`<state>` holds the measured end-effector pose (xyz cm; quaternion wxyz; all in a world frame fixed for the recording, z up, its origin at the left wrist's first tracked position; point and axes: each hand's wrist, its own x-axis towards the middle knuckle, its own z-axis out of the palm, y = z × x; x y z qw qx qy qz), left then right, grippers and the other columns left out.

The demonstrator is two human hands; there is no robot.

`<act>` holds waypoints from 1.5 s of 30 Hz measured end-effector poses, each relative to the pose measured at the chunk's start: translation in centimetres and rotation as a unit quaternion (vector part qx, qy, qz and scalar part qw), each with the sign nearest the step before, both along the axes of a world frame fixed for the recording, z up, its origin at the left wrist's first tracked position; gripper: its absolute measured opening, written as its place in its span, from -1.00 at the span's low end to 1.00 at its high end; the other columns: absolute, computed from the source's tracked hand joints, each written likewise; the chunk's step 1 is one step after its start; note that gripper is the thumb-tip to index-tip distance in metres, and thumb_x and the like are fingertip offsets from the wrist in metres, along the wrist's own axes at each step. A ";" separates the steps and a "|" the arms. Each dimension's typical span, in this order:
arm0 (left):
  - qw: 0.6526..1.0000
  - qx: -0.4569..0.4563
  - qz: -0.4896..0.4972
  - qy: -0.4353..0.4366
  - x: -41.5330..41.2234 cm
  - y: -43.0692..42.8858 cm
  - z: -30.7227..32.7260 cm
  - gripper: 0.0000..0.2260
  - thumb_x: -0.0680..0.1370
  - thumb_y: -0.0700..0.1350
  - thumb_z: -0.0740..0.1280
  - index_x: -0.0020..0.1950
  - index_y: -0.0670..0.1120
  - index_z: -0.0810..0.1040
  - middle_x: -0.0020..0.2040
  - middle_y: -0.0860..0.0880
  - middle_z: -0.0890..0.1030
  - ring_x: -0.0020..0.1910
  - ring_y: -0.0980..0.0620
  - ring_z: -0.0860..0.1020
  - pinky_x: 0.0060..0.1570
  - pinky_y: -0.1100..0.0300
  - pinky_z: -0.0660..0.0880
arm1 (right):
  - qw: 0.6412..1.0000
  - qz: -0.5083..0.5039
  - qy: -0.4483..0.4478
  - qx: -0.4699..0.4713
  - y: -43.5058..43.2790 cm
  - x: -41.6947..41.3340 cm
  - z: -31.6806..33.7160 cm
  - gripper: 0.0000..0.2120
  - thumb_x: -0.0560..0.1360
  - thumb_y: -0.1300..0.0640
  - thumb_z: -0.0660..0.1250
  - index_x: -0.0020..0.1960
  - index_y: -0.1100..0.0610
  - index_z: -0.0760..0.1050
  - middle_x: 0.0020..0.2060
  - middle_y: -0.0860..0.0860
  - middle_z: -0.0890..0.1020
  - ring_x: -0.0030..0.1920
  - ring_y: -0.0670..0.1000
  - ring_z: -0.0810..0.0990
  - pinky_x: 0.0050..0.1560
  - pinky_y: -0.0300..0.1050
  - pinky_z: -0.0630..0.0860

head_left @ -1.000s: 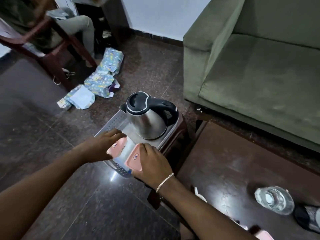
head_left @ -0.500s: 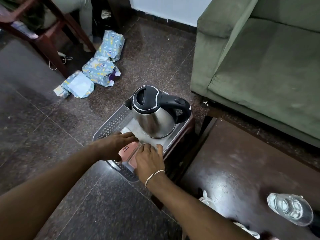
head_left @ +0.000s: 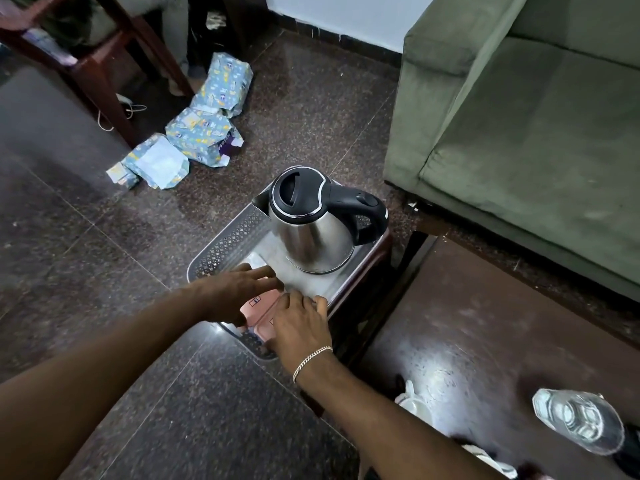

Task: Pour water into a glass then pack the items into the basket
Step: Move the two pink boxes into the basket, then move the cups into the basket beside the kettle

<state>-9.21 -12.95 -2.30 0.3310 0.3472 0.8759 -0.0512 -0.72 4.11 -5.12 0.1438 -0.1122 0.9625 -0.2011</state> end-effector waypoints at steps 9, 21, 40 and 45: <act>1.000 0.009 0.012 0.016 0.3 0.3 2.0 0.02 0.34 0.07 0.62 0.66 0.13 0.11 0.64 0.05 0.20 0.49 -0.06 0.31 0.45 0.12 0.31 | 0.997 -0.010 0.061 -0.042 1.8 0.7 1.3 -0.10 0.18 -0.19 0.60 0.34 0.29 0.46 0.15 0.15 0.58 0.11 0.13 0.61 0.26 0.09 0.32; 0.989 0.132 0.046 0.049 6.0 10.4 5.2 -0.13 0.33 0.09 0.64 0.54 0.04 0.32 0.38 -0.03 0.36 0.33 -0.05 0.43 0.25 0.03 0.50 | 0.994 -0.040 0.090 -0.042 15.6 5.9 4.6 -0.26 0.42 -0.21 0.43 0.45 0.17 0.38 0.32 0.05 0.53 0.25 0.09 0.54 0.31 0.02 0.33; 0.975 0.040 0.214 0.046 23.3 30.0 -5.7 -0.37 0.40 0.05 0.59 0.38 0.02 0.39 0.48 -0.08 0.22 0.06 -0.29 0.63 -0.05 -0.12 0.60 | 0.980 -0.057 -0.133 0.137 29.4 23.7 -2.8 -0.34 0.53 -0.17 0.32 0.53 0.05 0.26 0.42 0.03 0.41 0.28 0.22 0.48 0.29 0.04 0.40; 0.974 0.055 0.213 0.049 24.4 29.8 -7.7 -0.45 0.46 -0.06 0.55 0.37 0.01 0.40 0.49 0.02 0.25 0.16 -0.23 0.57 -0.04 -0.13 0.65 | 0.976 -0.067 -0.141 0.152 28.8 24.3 -4.1 -0.29 0.52 -0.04 0.36 0.58 0.05 0.17 0.47 0.04 0.36 0.31 0.23 0.44 0.30 0.08 0.41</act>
